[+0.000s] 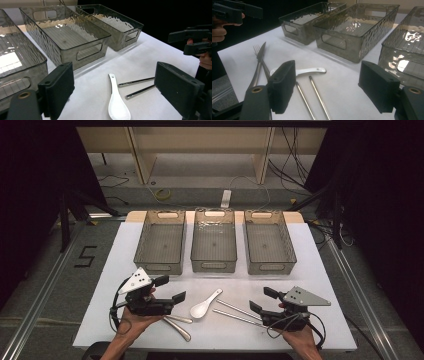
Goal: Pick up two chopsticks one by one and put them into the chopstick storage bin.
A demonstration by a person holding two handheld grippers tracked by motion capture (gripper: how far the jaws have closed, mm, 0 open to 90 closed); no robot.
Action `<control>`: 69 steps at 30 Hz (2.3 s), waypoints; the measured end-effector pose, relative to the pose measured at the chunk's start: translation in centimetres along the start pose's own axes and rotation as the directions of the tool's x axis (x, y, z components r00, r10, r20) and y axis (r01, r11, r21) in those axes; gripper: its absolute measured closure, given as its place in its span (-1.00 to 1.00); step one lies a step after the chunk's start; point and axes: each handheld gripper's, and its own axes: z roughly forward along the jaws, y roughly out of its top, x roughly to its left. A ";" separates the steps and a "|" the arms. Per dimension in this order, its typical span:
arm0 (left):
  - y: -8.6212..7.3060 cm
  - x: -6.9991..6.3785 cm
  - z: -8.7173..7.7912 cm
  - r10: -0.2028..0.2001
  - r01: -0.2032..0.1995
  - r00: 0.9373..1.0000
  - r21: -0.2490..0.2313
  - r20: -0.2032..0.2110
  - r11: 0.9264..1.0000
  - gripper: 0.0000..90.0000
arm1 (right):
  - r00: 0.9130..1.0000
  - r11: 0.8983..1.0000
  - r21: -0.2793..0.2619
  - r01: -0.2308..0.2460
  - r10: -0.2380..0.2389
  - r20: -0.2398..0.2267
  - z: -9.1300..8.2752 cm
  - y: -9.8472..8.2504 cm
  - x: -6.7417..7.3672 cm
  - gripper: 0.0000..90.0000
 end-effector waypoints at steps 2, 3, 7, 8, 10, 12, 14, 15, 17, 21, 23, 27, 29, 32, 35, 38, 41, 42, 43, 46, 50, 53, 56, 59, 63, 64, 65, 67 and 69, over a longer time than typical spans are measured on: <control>0.0 0.0 0.0 -0.001 0.001 1.000 0.000 0.000 1.000 -0.65 | 1.000 1.000 0.007 0.000 0.000 -0.004 0.0 0.1 0.0 -0.32; 0.0 0.0 0.0 0.000 0.000 1.000 0.001 -0.001 1.000 -0.65 | 1.000 1.000 0.008 0.002 -0.002 -0.007 0.0 0.1 0.0 -0.32; 0.0 0.0 0.0 0.006 -0.006 1.000 0.006 -0.001 1.000 -0.65 | 1.000 0.999 0.038 0.010 -0.010 -0.020 0.1 0.5 -0.1 -0.33; 0.0 0.0 0.0 0.005 -0.005 1.000 0.006 -0.002 1.000 -0.65 | 1.000 0.998 0.054 0.019 -0.017 -0.026 0.2 0.7 -0.1 -0.33; 0.0 0.0 0.0 0.005 -0.005 1.000 0.007 -0.003 1.000 -0.65 | 0.998 0.994 0.097 0.058 -0.055 -0.028 0.4 1.1 -0.1 -0.34; 0.0 0.1 0.0 0.001 -0.001 1.000 0.005 -0.006 1.000 -0.65 | 0.994 0.984 0.146 0.104 -0.100 -0.036 0.5 1.8 0.0 -0.36; 0.0 0.1 0.0 0.001 -0.001 1.000 0.004 -0.009 1.000 -0.65 | 0.991 0.974 0.184 0.133 -0.127 -0.048 0.7 2.5 0.0 -0.36; 0.0 0.1 0.0 0.001 -0.001 1.000 0.004 -0.010 1.000 -0.65 | 0.990 0.968 0.212 0.138 -0.130 -0.051 0.8 2.8 -0.1 -0.36; 0.0 0.1 0.0 0.002 -0.002 1.000 0.006 -0.012 1.000 -0.65 | 0.986 0.947 0.276 0.166 -0.157 -0.056 1.3 3.3 -0.1 -0.36; 0.0 0.1 0.0 0.007 -0.007 1.000 0.007 -0.012 1.000 -0.65 | 0.974 0.905 0.363 0.222 -0.219 -0.051 2.2 4.0 0.1 -0.33; 0.0 0.1 0.0 0.007 -0.007 1.000 0.008 -0.011 1.000 -0.65 | 0.968 0.878 0.409 0.247 -0.241 -0.068 2.8 4.4 0.0 -0.32; 0.0 0.1 0.0 0.010 -0.009 1.000 0.009 -0.011 1.000 -0.65 | 0.964 0.848 0.461 0.261 -0.249 -0.088 3.6 4.7 -0.2 -0.26; 0.0 0.0 0.0 0.011 -0.011 1.000 0.008 -0.012 1.000 -0.65 | 0.960 0.801 0.530 0.277 -0.252 -0.121 4.4 4.7 -0.5 -0.21; 0.0 0.1 0.0 0.010 -0.010 1.000 0.009 -0.012 1.000 -0.65 | 0.953 0.757 0.582 0.297 -0.275 -0.129 5.1 4.4 -0.7 -0.15; 0.0 0.0 0.0 0.011 -0.010 1.000 0.010 -0.012 1.000 -0.65 | 0.946 0.708 0.633 0.314 -0.289 -0.146 5.9 4.0 -0.8 -0.05; 0.0 0.0 0.0 0.012 -0.012 1.000 0.010 -0.013 1.000 -0.65 | 0.945 0.667 0.674 0.318 -0.277 -0.172 6.5 3.6 -1.0 0.04; 0.0 0.1 0.0 0.010 -0.010 1.000 0.008 -0.014 1.000 -0.65 | 0.946 0.636 0.704 0.316 -0.267 -0.183 7.0 3.3 -1.0 0.11; 0.0 0.1 0.0 0.010 -0.010 1.000 0.009 -0.014 1.000 -0.65 | 0.949 0.624 0.720 0.306 -0.257 -0.180 7.1 3.2 -0.9 0.14; 0.0 0.1 0.0 0.010 -0.010 1.000 0.009 -0.014 1.000 -0.65 | 0.947 0.615 0.724 0.313 -0.261 -0.187 7.2 3.0 -1.0 0.16; 0.0 0.0 0.0 0.014 -0.014 1.000 0.010 -0.013 1.000 -0.65 | 0.943 0.589 0.741 0.323 -0.262 -0.203 7.7 2.5 -1.2 0.22; 0.0 0.0 -0.1 0.014 -0.013 1.000 0.008 -0.014 1.000 -0.65 | 0.944 0.558 0.765 0.321 -0.252 -0.213 8.1 1.9 -1.4 0.30; 0.0 0.0 -0.1 0.015 -0.015 1.000 0.008 -0.014 1.000 -0.65 | 0.945 0.537 0.781 0.319 -0.246 -0.217 8.3 1.7 -1.3 0.38; 0.0 0.0 0.0 0.015 -0.015 1.000 0.008 -0.013 1.000 -0.65 | 0.943 0.526 0.786 0.325 -0.248 -0.224 8.5 1.4 -1.2 0.43; 0.0 0.0 0.0 0.017 -0.017 1.000 0.007 -0.013 1.000 -0.65 | 0.941 0.512 0.794 0.329 -0.248 -0.230 8.6 1.3 -1.1 0.48; 0.0 -0.1 0.0 0.016 -0.016 1.000 0.008 -0.013 1.000 -0.65 | 0.936 0.478 0.808 0.343 -0.250 -0.249 8.9 0.9 -1.1 0.61; 0.0 -0.1 0.0 0.017 -0.017 1.000 0.008 -0.013 1.000 -0.65 | 0.936 0.479 0.808 0.343 -0.249 -0.250 8.9 0.9 -1.1 0.65; 0.0 -0.1 0.0 0.018 -0.017 1.000 0.008 -0.012 1.000 -0.65 | 0.936 0.477 0.809 0.343 -0.248 -0.251 8.9 0.9 -1.1 0.68; 0.0 -0.1 0.0 0.019 -0.019 1.000 0.009 -0.012 1.000 -0.65 | 0.935 0.474 0.810 0.346 -0.244 -0.256 8.9 0.9 -1.1 0.71; 0.0 -0.1 0.0 0.019 -0.019 1.000 0.010 -0.012 1.000 -0.65 | 0.935 0.471 0.811 0.346 -0.243 -0.258 8.9 0.9 -1.1 0.76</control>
